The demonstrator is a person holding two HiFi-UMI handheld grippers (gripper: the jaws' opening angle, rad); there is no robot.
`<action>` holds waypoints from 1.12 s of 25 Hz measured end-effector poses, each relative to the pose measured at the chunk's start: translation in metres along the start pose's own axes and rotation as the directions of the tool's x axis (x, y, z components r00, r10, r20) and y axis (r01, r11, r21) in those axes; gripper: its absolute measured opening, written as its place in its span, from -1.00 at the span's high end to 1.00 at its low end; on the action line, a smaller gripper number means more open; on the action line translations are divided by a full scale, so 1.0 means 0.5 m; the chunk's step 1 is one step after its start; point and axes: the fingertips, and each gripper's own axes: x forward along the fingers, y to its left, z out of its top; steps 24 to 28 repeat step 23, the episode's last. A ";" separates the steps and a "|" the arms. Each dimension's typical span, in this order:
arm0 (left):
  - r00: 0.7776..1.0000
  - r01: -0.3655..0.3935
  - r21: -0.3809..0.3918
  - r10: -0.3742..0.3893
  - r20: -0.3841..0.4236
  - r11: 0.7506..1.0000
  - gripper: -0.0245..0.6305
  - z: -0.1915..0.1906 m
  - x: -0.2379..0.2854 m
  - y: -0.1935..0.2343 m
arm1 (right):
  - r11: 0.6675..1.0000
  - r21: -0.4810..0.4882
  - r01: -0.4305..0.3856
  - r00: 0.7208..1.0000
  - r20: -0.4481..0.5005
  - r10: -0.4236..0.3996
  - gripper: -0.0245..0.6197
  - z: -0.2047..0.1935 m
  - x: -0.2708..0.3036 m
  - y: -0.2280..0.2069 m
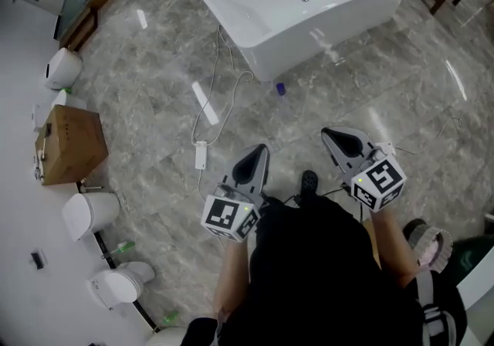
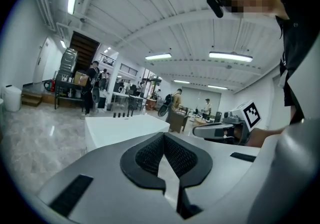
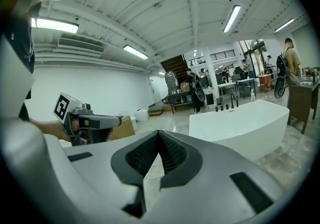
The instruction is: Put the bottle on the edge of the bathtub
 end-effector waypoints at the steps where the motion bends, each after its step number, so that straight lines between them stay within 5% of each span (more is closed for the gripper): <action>1: 1.000 0.003 0.007 -0.003 -0.004 1.000 0.90 0.001 -0.008 0.001 | 1.000 0.008 0.000 1.000 0.002 0.000 0.89 0.001 0.004 0.008; 28: 0.999 -0.022 -0.032 0.021 -0.041 0.999 0.90 -0.032 -0.057 0.010 | 0.998 0.000 -0.061 0.997 -0.038 0.061 0.89 -0.009 0.031 0.071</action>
